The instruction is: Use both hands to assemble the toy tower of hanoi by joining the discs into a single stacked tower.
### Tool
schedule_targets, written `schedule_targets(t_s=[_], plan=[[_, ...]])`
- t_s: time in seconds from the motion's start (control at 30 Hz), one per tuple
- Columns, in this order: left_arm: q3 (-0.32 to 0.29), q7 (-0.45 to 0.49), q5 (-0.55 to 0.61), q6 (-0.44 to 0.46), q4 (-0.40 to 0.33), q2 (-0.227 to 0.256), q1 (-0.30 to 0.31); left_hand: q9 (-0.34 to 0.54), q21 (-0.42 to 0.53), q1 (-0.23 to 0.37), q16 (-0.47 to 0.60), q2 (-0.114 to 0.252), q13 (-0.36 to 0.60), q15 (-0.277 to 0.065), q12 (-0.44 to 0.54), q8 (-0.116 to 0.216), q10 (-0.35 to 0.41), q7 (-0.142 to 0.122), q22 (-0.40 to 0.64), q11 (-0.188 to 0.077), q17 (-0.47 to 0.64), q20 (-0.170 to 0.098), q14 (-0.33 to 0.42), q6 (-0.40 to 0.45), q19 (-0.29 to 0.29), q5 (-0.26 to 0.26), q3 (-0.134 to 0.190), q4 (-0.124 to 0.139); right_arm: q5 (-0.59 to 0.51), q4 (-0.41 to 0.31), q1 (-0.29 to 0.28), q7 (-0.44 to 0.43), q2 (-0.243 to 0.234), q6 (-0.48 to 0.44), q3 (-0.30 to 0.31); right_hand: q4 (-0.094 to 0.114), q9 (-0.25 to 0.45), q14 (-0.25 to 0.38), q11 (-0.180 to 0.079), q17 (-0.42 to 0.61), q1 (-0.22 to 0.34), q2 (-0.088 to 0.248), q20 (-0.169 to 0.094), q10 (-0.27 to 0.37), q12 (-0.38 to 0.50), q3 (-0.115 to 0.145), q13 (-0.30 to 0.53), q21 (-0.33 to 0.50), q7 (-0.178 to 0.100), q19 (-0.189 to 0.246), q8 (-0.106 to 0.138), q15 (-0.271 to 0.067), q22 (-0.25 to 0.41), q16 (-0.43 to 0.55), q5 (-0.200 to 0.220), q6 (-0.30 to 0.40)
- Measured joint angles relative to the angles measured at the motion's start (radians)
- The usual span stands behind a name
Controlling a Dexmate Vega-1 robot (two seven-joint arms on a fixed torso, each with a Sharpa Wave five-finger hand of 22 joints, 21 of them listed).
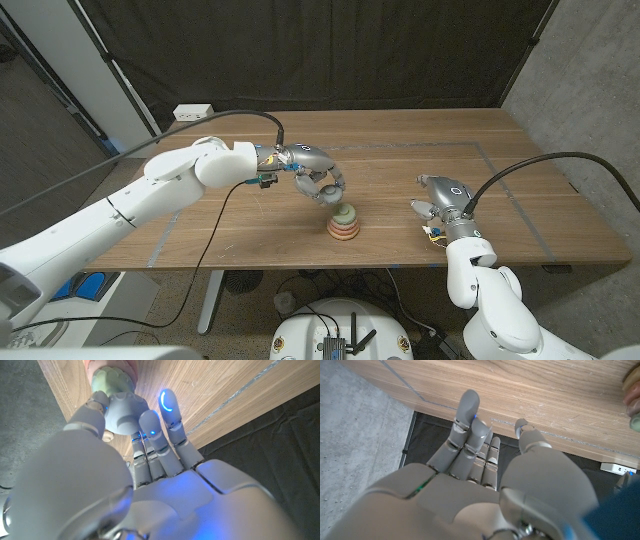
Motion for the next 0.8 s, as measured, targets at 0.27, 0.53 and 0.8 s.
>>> schedule_targets(t_s=[0.27, 0.53, 0.8], plan=[[0.033, -0.03, 0.03, -0.019, 0.023, -0.034, -0.032, 0.0, 0.0, -0.002, -0.003, 0.002, 0.0, 0.0, 0.005, -0.001, 0.0, -0.002, 0.0, 0.0, 0.004, 0.0, 0.0, 0.002, 0.0, -0.002, 0.0, 0.0, -0.002, -0.006, -0.01, -0.005, -0.002, -0.006, 0.004, 0.0, 0.0, 0.0, 0.006, 0.0, 0.0, 0.0, 0.0, 0.005, 0.0, 0.0, 0.0, 0.0, 0.0, 0.0, 0.0, 0.0, 0.0, 0.0, 0.0, 0.0], [0.065, -0.048, 0.057, -0.031, 0.043, -0.067, -0.056, 0.003, 0.004, -0.002, -0.003, 0.002, 0.0, 0.0, 0.005, 0.003, 0.0, -0.002, 0.0, 0.0, 0.009, 0.0, 0.0, 0.002, 0.0, -0.004, 0.0, 0.0, -0.002, -0.013, -0.02, -0.013, -0.007, -0.011, 0.009, 0.0, 0.0, 0.0, 0.002, 0.0, 0.0, 0.0, 0.0, 0.009, 0.0, 0.0, 0.0, 0.0, 0.0, 0.0, 0.0, 0.0, 0.0, 0.0, 0.0, 0.0], [0.091, -0.06, 0.078, -0.038, 0.061, -0.09, -0.069, 0.003, 0.004, -0.002, -0.003, 0.002, 0.0, 0.0, 0.005, 0.003, 0.0, -0.002, 0.0, 0.0, 0.014, 0.0, 0.0, 0.002, 0.0, 0.002, 0.0, 0.0, -0.002, -0.018, -0.027, -0.017, -0.011, -0.015, 0.014, 0.0, 0.0, 0.0, 0.002, 0.0, 0.0, 0.0, 0.0, 0.009, 0.0, 0.0, 0.0, 0.0, -0.004, 0.0, 0.0, 0.0, 0.0, 0.0, 0.0, 0.004]])
